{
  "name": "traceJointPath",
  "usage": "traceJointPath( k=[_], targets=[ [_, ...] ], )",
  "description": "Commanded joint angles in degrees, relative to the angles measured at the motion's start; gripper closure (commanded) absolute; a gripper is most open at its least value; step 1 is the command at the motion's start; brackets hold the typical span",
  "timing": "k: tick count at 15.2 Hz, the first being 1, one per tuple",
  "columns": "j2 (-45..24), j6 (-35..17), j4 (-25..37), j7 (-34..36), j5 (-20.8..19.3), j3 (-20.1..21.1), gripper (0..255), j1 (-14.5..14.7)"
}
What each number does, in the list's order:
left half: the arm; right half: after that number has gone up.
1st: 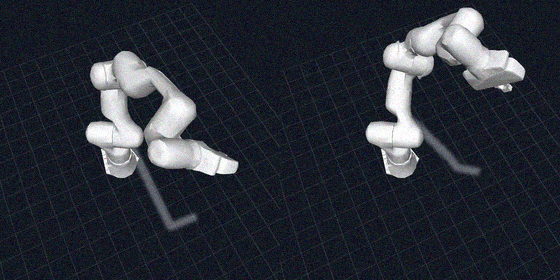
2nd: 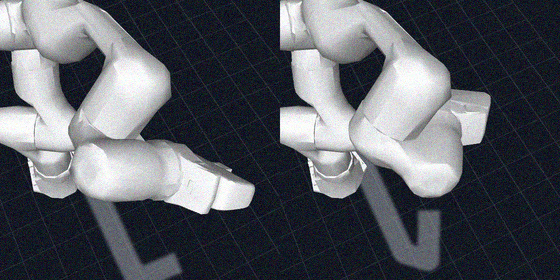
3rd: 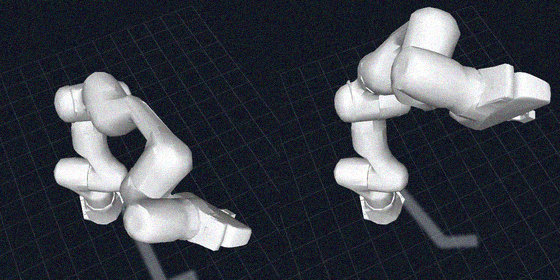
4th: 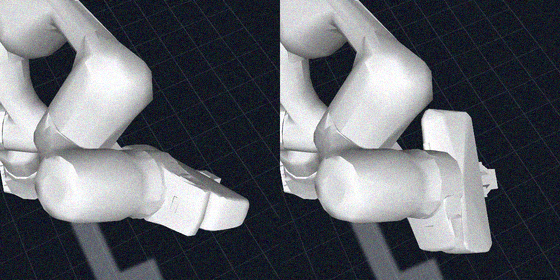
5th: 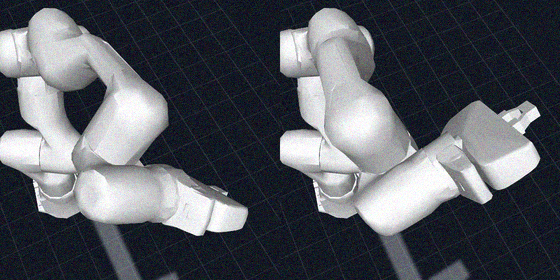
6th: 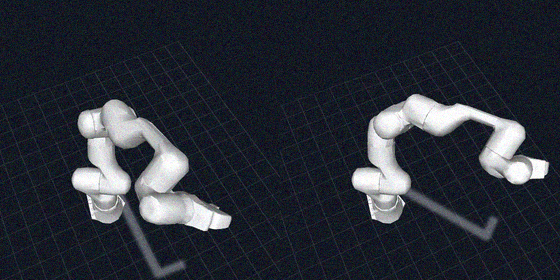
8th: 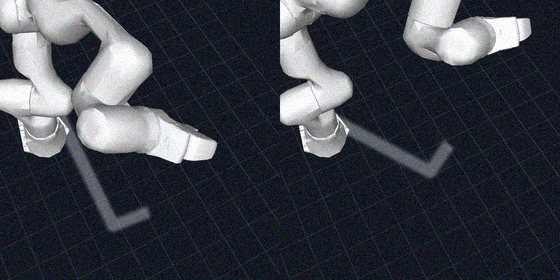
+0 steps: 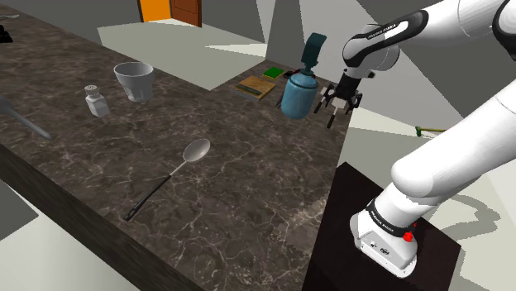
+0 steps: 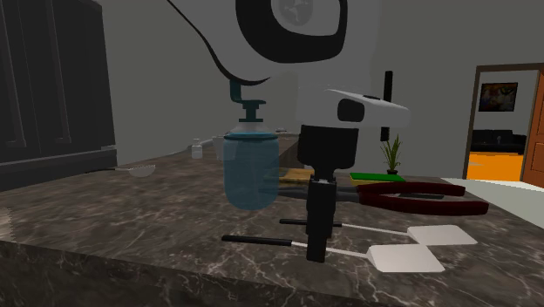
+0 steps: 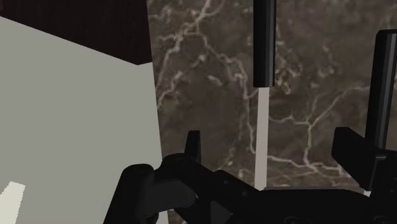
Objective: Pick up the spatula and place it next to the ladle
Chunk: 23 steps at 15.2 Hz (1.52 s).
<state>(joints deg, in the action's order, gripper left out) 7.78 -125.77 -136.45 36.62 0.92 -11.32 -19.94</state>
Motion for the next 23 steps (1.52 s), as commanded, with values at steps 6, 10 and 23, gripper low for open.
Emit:
traceJointPath(
  k=[6, 10, 23],
  targets=[
    [0.0, 0.0, 0.0, 0.0, 0.0, 0.0, 255, 0.0],
    [0.0, 0.0, 0.0, 0.0, 0.0, 0.0, 255, 0.0],
    [4.7, 10.4, 5.8, 1.1, -1.0, 0.4, 255, -0.1]
  ],
)
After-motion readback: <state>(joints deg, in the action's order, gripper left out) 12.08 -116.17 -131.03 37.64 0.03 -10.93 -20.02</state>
